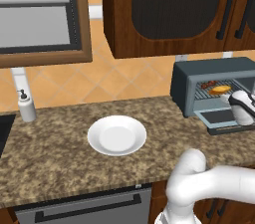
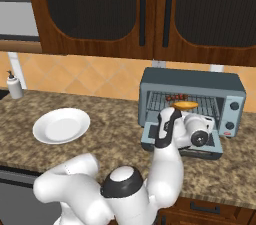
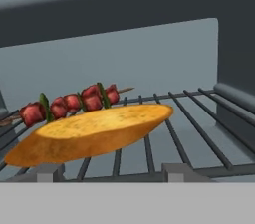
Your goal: Pick up the kebab skewer and baguette bread, and place them inside the toaster oven. Close the toaster oven door and start by setting the timer.
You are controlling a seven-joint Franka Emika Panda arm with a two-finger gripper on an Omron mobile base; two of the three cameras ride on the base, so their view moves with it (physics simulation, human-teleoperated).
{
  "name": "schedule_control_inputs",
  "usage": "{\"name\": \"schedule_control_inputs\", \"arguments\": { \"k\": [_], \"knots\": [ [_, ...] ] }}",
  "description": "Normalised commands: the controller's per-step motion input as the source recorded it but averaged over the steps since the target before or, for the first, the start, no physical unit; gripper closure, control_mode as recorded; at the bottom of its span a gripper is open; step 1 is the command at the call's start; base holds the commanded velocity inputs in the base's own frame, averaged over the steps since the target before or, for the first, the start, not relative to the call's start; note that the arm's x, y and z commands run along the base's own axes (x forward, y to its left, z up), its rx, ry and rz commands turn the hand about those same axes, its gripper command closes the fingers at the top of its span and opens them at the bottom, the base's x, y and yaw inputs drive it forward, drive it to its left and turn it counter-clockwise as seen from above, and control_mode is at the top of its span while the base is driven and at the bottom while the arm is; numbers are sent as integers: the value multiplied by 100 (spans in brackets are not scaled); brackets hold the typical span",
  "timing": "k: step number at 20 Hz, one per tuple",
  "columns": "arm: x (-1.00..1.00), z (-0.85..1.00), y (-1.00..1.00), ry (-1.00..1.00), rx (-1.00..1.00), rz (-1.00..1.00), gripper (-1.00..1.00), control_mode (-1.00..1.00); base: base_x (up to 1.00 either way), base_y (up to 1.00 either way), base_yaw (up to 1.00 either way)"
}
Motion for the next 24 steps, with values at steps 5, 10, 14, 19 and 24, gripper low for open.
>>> {"name": "schedule_control_inputs", "arguments": {
  "k": [5, 10, 14, 19, 24],
  "knots": [
    [-42, 0, 0, 1, 0, 1, -100, -100, 0, 0, 0],
    [-54, 0, -9, 6, 0, 4, -100, -100, 0, 0, 0],
    [-53, 0, -20, 10, 0, 7, -100, -100, 0, 0, 0],
    [-50, 0, -22, 13, 0, 8, -100, -100, 0, 0, 0],
    [-48, 0, -20, 13, 0, 9, -100, -100, 0, 0, 0]
  ]
}}
